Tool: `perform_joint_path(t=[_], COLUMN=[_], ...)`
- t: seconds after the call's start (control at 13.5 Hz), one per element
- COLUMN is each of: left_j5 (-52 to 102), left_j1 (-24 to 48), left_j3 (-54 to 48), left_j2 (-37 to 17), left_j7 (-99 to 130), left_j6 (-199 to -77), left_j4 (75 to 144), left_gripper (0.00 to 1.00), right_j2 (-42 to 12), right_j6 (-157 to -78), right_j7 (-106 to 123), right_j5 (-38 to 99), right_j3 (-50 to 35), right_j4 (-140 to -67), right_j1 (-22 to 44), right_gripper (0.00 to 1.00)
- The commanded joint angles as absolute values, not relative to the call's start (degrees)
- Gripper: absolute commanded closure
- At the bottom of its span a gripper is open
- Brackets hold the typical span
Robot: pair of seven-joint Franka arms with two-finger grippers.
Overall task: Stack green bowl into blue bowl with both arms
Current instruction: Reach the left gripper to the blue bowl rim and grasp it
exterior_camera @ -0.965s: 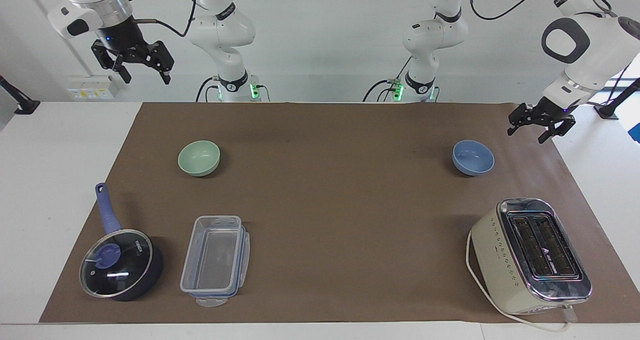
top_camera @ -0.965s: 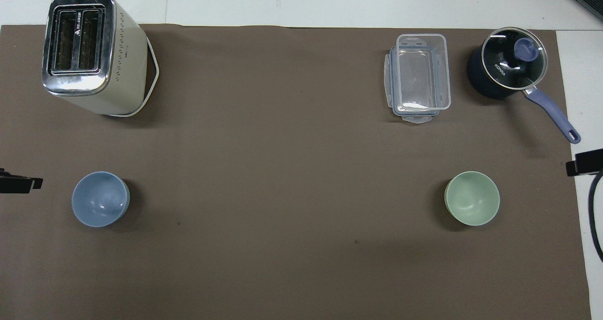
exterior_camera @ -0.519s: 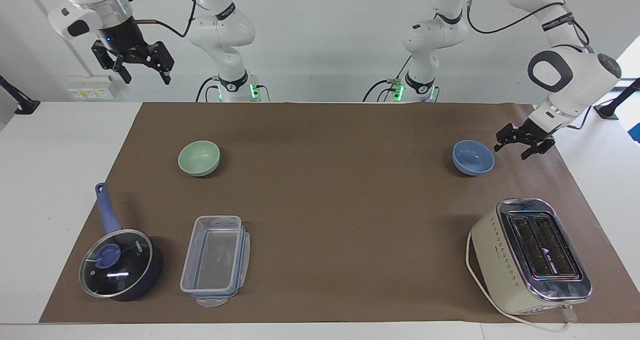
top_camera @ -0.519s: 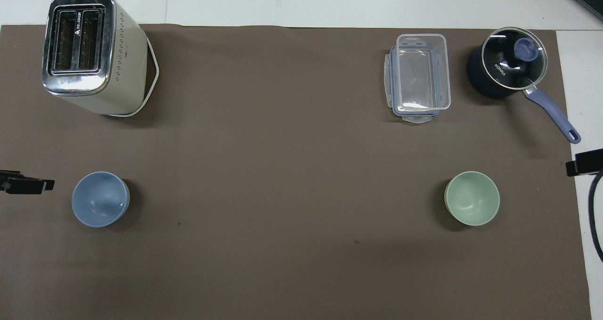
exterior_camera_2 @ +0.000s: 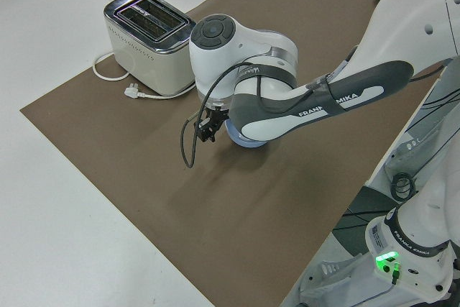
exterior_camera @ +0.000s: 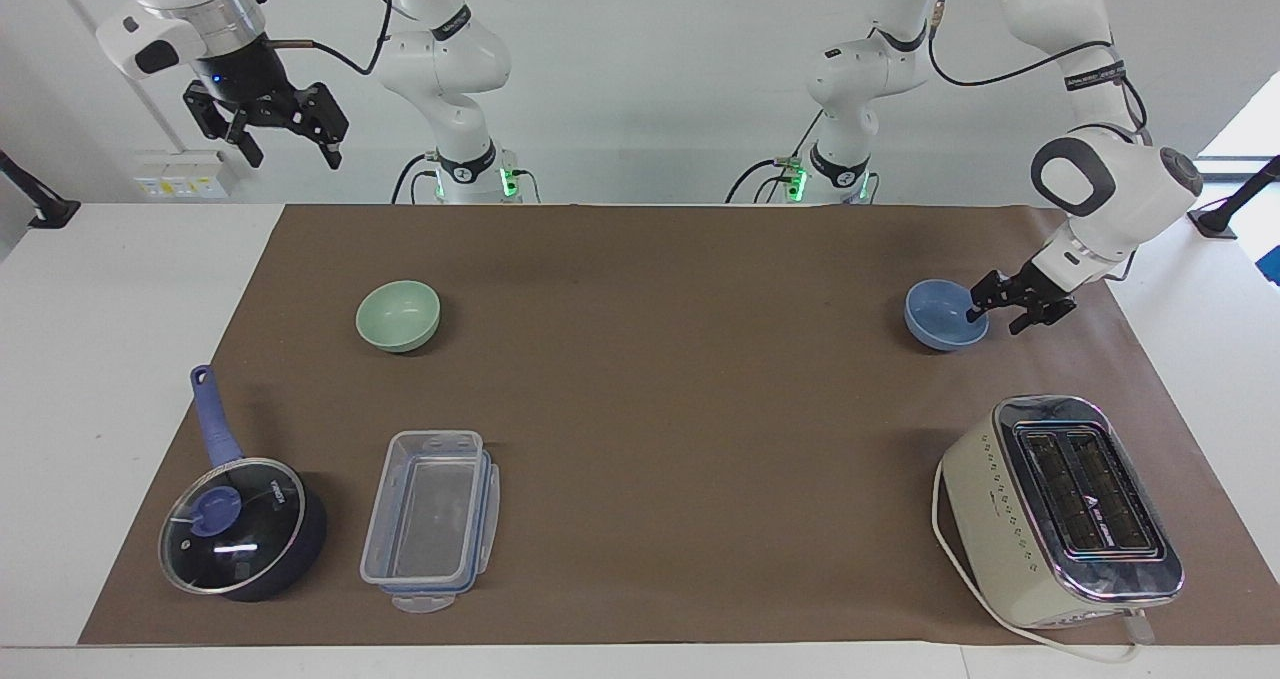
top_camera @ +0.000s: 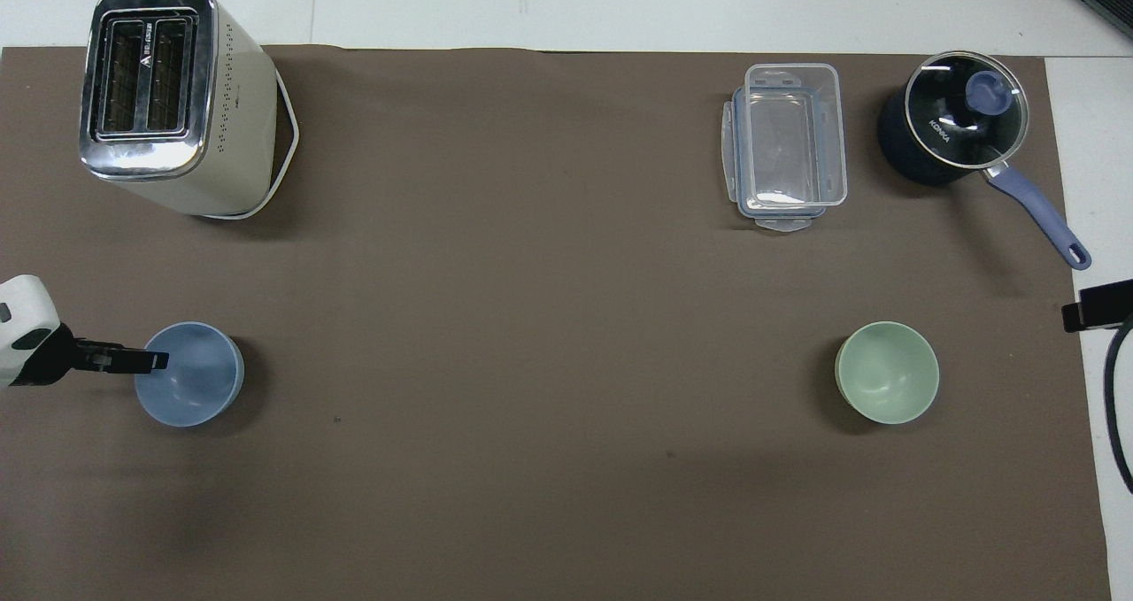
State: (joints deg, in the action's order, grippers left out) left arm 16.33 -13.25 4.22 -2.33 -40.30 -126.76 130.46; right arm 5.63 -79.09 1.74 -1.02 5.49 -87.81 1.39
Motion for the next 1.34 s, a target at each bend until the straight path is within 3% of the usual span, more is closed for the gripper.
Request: perform_joint_path(t=[0.0,0.22,0.37,0.45,0.82,1.26], left_j5=[17.58,17.58,17.58,17.58,17.58,17.49], left_j1=[-13.10,-12.75,-12.74,-12.74,-12.75,-8.54], left_j3=[4.13,4.13,4.13,4.13,4.13,3.34], left_j2=[-1.41,-0.88,-0.88,-0.88,-0.27,7.28], left_j7=[-41.48,-41.48,-41.40,-41.31,-41.31,-35.09], left_j6=[-128.58,-128.41,-127.97,-127.71,-125.42,-120.77], left_j4=[132.71,133.68,133.59,133.59,133.24,132.98], left_gripper=[0.29,0.63,0.92,1.00,1.00,1.00], right_j2=[6.59,6.59,6.59,6.59,7.20,8.08], right_j6=[-79.72,-79.80,-79.80,-79.80,-79.98,-80.24], right_j7=[1.58,1.58,1.58,1.58,1.76,2.28], right_j5=[-1.23,-1.23,-1.23,-1.23,-1.23,-1.23], right_j3=[5.27,5.27,5.36,5.27,5.36,5.36], right_j4=[-88.94,-89.03,-89.03,-89.03,-90.17,-92.28], right_j1=[1.05,1.05,1.05,1.05,0.71,-0.44], right_gripper=[0.00,0.00,0.00,0.00,0.00,0.00])
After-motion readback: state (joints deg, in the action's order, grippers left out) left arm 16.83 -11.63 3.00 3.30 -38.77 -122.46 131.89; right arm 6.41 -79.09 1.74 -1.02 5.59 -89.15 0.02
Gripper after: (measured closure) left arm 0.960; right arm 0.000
